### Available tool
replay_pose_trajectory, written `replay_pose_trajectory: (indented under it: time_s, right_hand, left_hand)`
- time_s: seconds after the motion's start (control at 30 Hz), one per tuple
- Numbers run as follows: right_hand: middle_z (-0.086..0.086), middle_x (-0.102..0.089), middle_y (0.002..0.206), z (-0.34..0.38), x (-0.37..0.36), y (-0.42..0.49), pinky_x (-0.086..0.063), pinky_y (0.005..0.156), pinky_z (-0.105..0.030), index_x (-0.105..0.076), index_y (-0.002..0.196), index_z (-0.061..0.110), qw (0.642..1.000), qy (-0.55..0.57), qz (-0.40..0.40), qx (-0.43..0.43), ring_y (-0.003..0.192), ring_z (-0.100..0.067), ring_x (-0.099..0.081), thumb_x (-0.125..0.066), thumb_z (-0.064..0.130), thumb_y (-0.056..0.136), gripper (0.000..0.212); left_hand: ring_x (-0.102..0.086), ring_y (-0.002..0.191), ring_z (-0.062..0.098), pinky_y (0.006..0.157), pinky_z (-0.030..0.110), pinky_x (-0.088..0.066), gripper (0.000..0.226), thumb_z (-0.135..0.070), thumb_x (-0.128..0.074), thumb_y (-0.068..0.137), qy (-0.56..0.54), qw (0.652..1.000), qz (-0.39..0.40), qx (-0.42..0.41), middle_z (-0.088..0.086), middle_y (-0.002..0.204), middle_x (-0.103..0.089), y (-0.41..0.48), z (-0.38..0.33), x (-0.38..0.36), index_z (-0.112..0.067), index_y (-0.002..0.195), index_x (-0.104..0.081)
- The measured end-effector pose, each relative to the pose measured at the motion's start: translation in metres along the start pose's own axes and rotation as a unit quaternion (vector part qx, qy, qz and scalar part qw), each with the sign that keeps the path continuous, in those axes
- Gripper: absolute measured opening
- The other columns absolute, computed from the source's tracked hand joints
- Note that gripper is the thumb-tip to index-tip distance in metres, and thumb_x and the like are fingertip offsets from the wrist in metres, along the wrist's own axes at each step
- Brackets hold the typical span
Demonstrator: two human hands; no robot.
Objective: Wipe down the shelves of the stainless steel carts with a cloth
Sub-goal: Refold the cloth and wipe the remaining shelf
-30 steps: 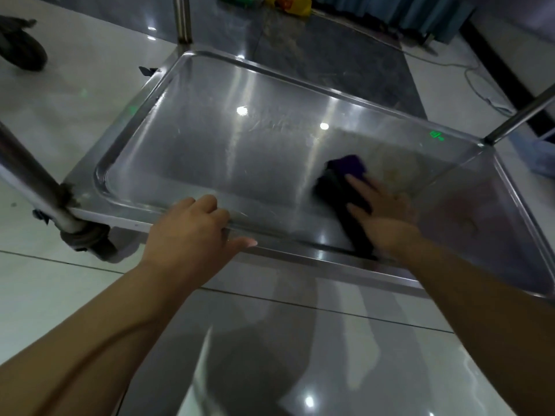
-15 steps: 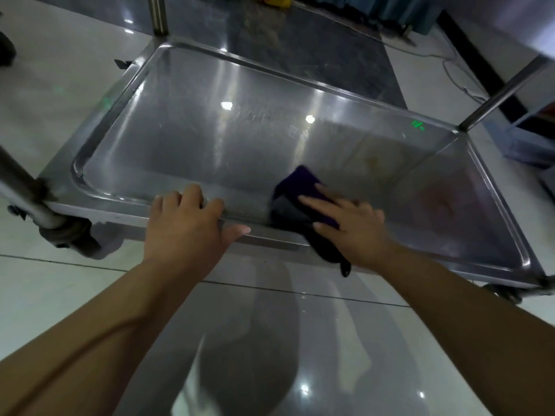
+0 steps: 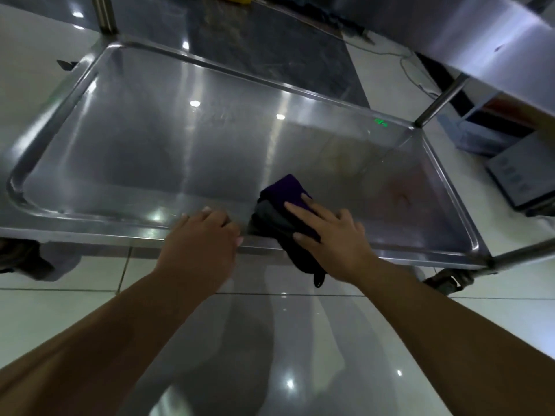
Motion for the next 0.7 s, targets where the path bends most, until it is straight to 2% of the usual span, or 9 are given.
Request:
replay_pose_trajectory:
  time_s: [0.13, 0.23, 0.3, 0.4, 0.47, 0.5, 0.57, 0.63, 0.7]
  right_hand:
    - [0.023, -0.008, 0.155, -0.101, 0.008, 0.001, -0.026, 0.096, -0.046, 0.0, 0.134, 0.067, 0.976, -0.017, 0.017, -0.218, 0.125, -0.036, -0.031, -0.032, 0.057, 0.093, 0.052]
    - [0.017, -0.002, 0.157, -0.125, 0.003, 0.005, -0.021, 0.103, -0.052, 0.0, 0.141, 0.057, 0.944, 0.028, 0.024, -0.328, 0.134, -0.042, -0.018, -0.03, 0.052, 0.096, 0.055]
    - [0.015, 0.001, 0.158, -0.105, -0.004, 0.015, -0.019, 0.104, -0.055, 0.001, 0.142, 0.054, 0.952, 0.025, 0.013, -0.306, 0.136, -0.043, -0.013, -0.029, 0.052, 0.096, 0.055]
    - [0.017, -0.001, 0.157, -0.065, -0.007, 0.025, -0.023, 0.093, -0.045, 0.001, 0.139, 0.06, 0.992, 0.006, -0.027, -0.127, 0.127, -0.038, -0.022, -0.028, 0.057, 0.093, 0.054]
    - [0.022, -0.003, 0.155, -0.059, -0.003, 0.016, -0.018, 0.084, -0.039, 0.001, 0.133, 0.067, 0.999, 0.014, -0.037, -0.016, 0.121, -0.03, -0.024, -0.025, 0.061, 0.089, 0.052]
    - [0.025, -0.004, 0.154, -0.065, 0.0, 0.011, -0.019, 0.084, -0.038, 0.002, 0.131, 0.069, 0.999, 0.013, -0.038, 0.01, 0.121, -0.029, -0.025, -0.025, 0.062, 0.088, 0.051]
    - [0.028, -0.005, 0.153, -0.097, 0.002, 0.013, -0.025, 0.09, -0.042, 0.0, 0.131, 0.07, 0.999, -0.012, -0.041, -0.014, 0.125, -0.03, -0.027, -0.03, 0.059, 0.091, 0.052]
    - [0.024, -0.006, 0.155, -0.151, 0.004, 0.026, -0.025, 0.1, -0.051, -0.005, 0.136, 0.064, 0.988, 0.0, -0.03, -0.149, 0.131, -0.036, -0.025, -0.035, 0.053, 0.093, 0.054]
    - [0.016, -0.005, 0.157, -0.192, 0.009, 0.042, -0.017, 0.106, -0.057, -0.009, 0.142, 0.055, 0.958, 0.049, -0.032, -0.28, 0.136, -0.043, -0.017, -0.035, 0.05, 0.095, 0.054]
  left_hand:
    - [-0.054, 0.099, 0.03, 0.079, 0.034, -0.042, 0.029, -0.035, -0.041, 0.094, 0.009, 1.0, -0.025, 0.007, 0.004, 0.105, -0.057, 0.001, -0.005, 0.007, -0.018, 0.104, -0.063]
    - [-0.051, 0.091, 0.033, 0.075, 0.036, -0.04, 0.031, -0.037, -0.042, 0.092, 0.041, 0.998, -0.026, 0.026, 0.009, 0.105, -0.054, 0.007, -0.013, 0.005, -0.014, 0.104, -0.059]
    - [-0.049, 0.095, 0.034, 0.08, 0.039, -0.041, 0.033, -0.039, -0.042, 0.091, 0.041, 0.997, -0.036, 0.047, 0.011, 0.11, -0.052, 0.011, -0.019, 0.005, -0.015, 0.108, -0.056]
    - [-0.042, 0.114, 0.032, 0.093, 0.04, -0.038, 0.038, -0.042, -0.033, 0.093, 0.05, 0.998, -0.023, 0.034, 0.007, 0.123, -0.047, 0.022, -0.036, -0.007, -0.02, 0.12, -0.048]
    - [-0.035, 0.126, 0.028, 0.099, 0.041, -0.036, 0.039, -0.043, -0.029, 0.095, 0.052, 0.998, 0.0, 0.028, 0.003, 0.131, -0.041, 0.03, -0.05, -0.015, -0.024, 0.125, -0.043]
    - [-0.034, 0.128, 0.028, 0.1, 0.043, -0.035, 0.038, -0.044, -0.028, 0.095, 0.048, 0.998, 0.01, 0.034, 0.002, 0.131, -0.041, 0.033, -0.054, -0.016, -0.025, 0.126, -0.043]
    - [-0.038, 0.125, 0.029, 0.099, 0.047, -0.036, 0.037, -0.046, -0.029, 0.095, 0.039, 0.997, 0.027, 0.053, 0.001, 0.126, -0.044, 0.038, -0.057, -0.015, -0.029, 0.124, -0.044]
    - [-0.044, 0.119, 0.03, 0.096, 0.048, -0.04, 0.038, -0.049, -0.03, 0.094, 0.04, 0.997, 0.041, 0.059, 0.002, 0.12, -0.047, 0.042, -0.057, -0.014, -0.032, 0.125, -0.043]
    - [-0.048, 0.11, 0.029, 0.091, 0.047, -0.044, 0.039, -0.052, -0.029, 0.093, 0.049, 0.996, 0.04, 0.064, 0.002, 0.115, -0.047, 0.044, -0.058, -0.013, -0.034, 0.125, -0.041]
Point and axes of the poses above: each hand's wrist, its own y-axis towards the middle knuckle, its own x-axis out of the back of the hand, z = x × y, the point moved 9 cm from there along y, towards the middle knuckle
